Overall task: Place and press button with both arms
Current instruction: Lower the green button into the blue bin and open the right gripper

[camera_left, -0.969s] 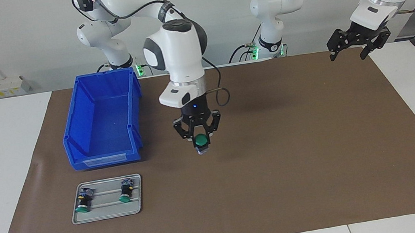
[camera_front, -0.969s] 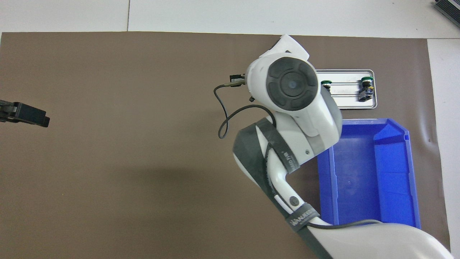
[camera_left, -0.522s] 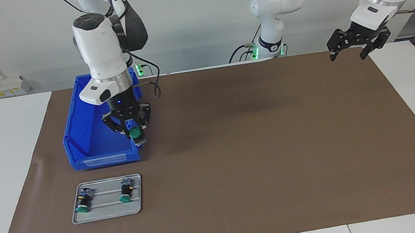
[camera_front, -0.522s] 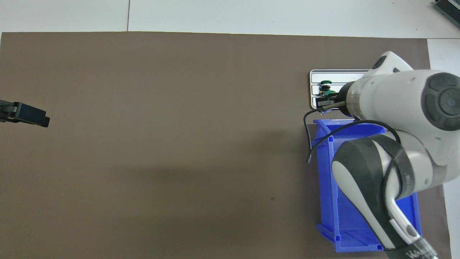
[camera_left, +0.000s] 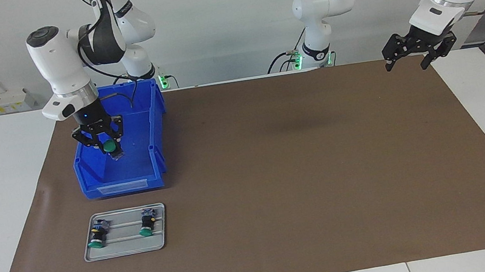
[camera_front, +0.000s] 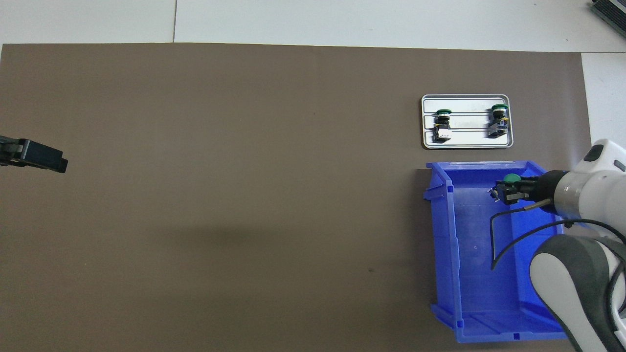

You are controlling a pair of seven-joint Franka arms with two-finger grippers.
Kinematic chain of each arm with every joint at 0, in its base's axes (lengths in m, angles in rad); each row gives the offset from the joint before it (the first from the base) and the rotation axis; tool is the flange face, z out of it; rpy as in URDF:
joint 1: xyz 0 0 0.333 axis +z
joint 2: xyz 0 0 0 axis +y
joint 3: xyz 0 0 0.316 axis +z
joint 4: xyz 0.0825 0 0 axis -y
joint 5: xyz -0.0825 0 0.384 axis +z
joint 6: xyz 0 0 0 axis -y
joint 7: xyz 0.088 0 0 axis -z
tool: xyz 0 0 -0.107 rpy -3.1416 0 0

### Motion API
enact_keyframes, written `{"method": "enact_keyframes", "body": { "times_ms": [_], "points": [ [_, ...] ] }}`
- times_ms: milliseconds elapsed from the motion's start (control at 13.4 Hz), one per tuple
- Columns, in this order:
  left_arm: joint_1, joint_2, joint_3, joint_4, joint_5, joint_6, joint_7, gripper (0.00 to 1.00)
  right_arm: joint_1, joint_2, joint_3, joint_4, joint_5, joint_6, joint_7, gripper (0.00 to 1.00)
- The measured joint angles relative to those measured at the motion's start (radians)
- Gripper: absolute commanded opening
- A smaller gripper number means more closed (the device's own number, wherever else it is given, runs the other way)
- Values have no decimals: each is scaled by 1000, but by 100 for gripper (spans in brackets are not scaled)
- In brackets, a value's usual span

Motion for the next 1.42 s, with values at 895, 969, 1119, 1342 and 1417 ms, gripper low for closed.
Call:
{"method": "enact_keyframes", "body": {
  "times_ms": [895,969,1119,1342,1417],
  "points": [
    [0,0,0,0,0,0,0,100,-15,36,0,-311,6,414,-17,14],
    [0,0,0,0,0,0,0,100,-15,42,0,-312,6,414,-17,44],
    [0,0,0,0,0,0,0,100,-15,45,0,-313,7,414,-17,100],
    [0,0,0,0,0,0,0,100,-15,44,0,-300,7,375,-11,100],
    [0,0,0,0,0,0,0,100,-14,41,0,-276,8,333,-1,100]
  ]
}}
